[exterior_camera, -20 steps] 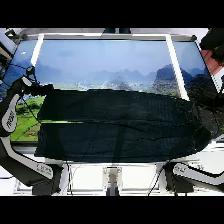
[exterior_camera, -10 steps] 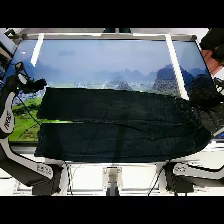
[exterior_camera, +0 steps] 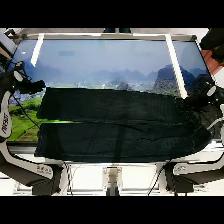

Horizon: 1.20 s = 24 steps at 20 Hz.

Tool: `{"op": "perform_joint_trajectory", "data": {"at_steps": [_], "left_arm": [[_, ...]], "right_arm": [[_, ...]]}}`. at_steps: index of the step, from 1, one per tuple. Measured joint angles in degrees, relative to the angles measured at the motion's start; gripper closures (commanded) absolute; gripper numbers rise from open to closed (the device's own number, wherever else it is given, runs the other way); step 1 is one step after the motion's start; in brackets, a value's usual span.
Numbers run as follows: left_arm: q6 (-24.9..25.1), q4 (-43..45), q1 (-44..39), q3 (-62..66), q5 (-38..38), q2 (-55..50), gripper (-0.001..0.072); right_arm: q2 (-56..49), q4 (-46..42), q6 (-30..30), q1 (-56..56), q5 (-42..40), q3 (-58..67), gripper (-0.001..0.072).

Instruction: Fold the clothes and pants, and hang the long-sleeved shirts on hangers.

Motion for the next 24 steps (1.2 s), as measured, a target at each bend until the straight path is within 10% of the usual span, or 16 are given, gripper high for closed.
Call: {"op": "perform_joint_trajectory", "data": {"at_steps": [4, 11, 13, 17, 24], "left_arm": [[3.21, -2.78, -0.66, 0.0, -1.53, 0.59, 0.0442], [4.76, -5.16, -1.03, 0.0, -2.25, 0.79, 0.0442], [4.79, -5.44, -1.03, 0.0, -2.32, 0.79, 0.0442], [4.92, -5.62, -1.01, 0.0, -2.86, 1.64, 0.0481], [7.58, -5.14, 3.19, -3.26, -9.33, 11.28, 0.0484]], "right_arm": [[-3.85, 1.44, 0.24, 0.79, -1.11, 2.56, 0.0669], [-13.81, 3.67, -0.31, 6.49, -2.97, 18.99, 0.067], [-16.87, 3.65, 1.29, 7.52, -3.08, 25.18, 0.0665], [-20.24, 3.32, 3.04, 8.22, -2.32, 36.48, 0.0321], [-16.15, 0.96, -2.99, 5.18, 14.67, 46.38, 0.0325]]}}
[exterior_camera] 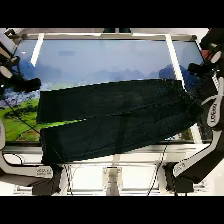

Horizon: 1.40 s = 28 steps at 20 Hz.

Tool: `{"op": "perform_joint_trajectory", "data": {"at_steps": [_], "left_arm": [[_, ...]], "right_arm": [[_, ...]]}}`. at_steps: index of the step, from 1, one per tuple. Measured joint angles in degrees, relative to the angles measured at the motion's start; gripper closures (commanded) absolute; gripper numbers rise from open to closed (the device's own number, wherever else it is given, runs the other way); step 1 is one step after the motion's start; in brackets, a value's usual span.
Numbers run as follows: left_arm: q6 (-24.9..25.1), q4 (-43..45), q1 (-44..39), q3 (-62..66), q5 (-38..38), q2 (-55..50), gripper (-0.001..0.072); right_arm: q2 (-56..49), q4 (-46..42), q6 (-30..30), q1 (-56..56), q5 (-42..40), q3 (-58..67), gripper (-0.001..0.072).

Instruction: Fold the clothes and pants, and hang the long-sleeved shirts on hangers.

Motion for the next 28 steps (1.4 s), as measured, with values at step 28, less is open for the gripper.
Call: {"op": "perform_joint_trajectory", "data": {"at_steps": [28], "left_arm": [[8.26, 5.53, 18.58, -40.94, -25.83, 17.57, 0.0362]], "right_arm": [[39.71, -0.22, -5.55, -9.75, 7.17, -48.96, 0.0166]]}}
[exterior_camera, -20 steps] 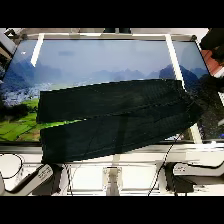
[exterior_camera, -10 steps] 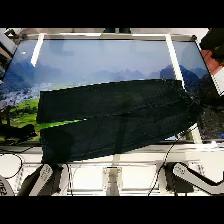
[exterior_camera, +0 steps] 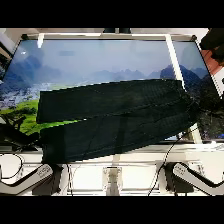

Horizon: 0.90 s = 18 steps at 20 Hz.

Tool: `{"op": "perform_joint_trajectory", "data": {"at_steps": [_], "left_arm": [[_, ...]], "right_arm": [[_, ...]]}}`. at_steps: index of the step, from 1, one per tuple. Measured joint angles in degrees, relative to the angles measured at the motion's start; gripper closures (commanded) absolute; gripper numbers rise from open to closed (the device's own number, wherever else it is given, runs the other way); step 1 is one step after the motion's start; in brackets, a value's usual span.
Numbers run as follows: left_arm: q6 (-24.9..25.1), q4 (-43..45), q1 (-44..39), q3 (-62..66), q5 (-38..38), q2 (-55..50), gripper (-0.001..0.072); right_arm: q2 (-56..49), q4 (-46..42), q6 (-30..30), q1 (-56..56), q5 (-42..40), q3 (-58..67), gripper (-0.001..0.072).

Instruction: Fold the clothes and pants, and hang the long-sleeved shirts on hangers.

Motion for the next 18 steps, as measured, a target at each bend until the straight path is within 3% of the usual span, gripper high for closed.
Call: {"op": "perform_joint_trajectory", "data": {"at_steps": [7, 18], "left_arm": [[-0.85, 1.53, -0.04, -0.11, -5.42, -4.55, 0.0362], [-1.22, 1.79, -0.17, -3.74, -4.11, -5.99, 0.0359]], "right_arm": [[0.02, 0.02, 0.2, 0.0, 0.48, 0.0, 0.0167], [0.02, 0.09, 0.44, 0.02, 0.07, 0.0, 0.0167]]}}
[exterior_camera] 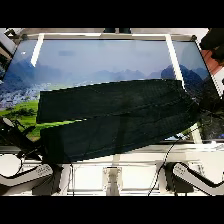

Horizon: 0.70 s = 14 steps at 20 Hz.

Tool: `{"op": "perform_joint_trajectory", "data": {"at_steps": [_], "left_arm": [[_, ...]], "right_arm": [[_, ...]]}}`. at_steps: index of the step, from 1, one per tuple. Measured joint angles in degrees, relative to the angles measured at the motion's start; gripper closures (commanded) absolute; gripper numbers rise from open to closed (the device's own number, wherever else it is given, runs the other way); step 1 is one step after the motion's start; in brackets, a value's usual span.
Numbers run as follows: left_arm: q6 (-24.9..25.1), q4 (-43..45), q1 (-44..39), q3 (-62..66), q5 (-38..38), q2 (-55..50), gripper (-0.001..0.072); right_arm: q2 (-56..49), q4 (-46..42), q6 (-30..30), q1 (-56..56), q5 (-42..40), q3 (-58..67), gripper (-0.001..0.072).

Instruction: Fold the clothes and pants, and hang the long-sleeved shirts on hangers.

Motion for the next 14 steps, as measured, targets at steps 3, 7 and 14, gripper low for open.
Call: {"op": "perform_joint_trajectory", "data": {"at_steps": [3, 7, 14], "left_arm": [[0.04, -0.04, -1.29, -1.11, 3.17, 0.0, 0.036], [0.22, -0.26, -3.23, -2.51, 6.58, 0.0, 0.0422], [1.97, -4.81, -4.22, -2.4, 8.59, 1.22, 0.0679]], "right_arm": [[-0.02, 0.02, 0.0, 0.0, -0.39, 0.0, 0.0167], [0.0, 0.55, 0.02, -0.02, -1.03, 0.0, 0.0168], [0.0, 0.87, 0.02, -0.02, -2.38, 0.0, 0.0168]]}}
